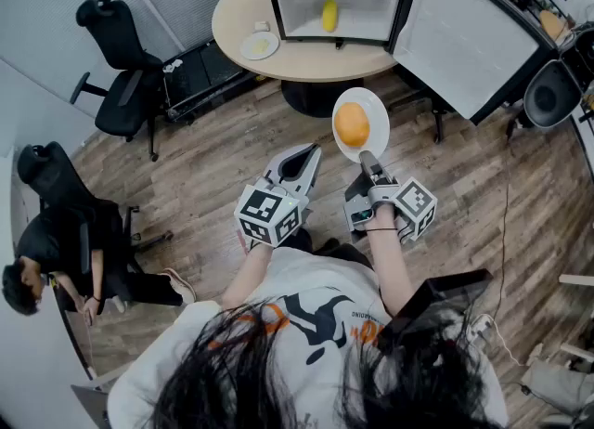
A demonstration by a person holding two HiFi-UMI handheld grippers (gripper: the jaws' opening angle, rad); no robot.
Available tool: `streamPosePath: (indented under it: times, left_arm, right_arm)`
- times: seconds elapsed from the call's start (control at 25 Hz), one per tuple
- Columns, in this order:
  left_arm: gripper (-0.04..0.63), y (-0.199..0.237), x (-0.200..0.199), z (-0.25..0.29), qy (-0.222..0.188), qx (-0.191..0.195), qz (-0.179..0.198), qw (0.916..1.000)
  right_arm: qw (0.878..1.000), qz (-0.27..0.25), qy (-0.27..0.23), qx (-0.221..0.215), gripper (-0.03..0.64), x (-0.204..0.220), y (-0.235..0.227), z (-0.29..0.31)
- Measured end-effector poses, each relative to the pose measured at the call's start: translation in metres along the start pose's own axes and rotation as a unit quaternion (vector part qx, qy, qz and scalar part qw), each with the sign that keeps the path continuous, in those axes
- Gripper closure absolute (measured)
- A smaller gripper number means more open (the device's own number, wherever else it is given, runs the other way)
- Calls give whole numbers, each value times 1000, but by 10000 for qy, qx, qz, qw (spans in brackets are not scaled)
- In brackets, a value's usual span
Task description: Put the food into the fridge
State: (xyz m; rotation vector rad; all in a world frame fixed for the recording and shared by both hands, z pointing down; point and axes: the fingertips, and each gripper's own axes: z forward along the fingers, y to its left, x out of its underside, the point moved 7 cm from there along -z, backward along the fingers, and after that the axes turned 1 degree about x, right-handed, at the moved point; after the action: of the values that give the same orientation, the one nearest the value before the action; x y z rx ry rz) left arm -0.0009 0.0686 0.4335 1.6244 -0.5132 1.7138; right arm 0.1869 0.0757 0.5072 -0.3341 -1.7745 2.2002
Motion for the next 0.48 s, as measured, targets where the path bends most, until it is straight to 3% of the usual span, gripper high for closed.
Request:
streamPosePath:
  times: [0.48]
  left_arm:
    - [584, 4, 6, 7, 28, 40, 2, 10000]
  right_arm:
    - [9999, 113, 49, 80, 576, -5, -8, 3]
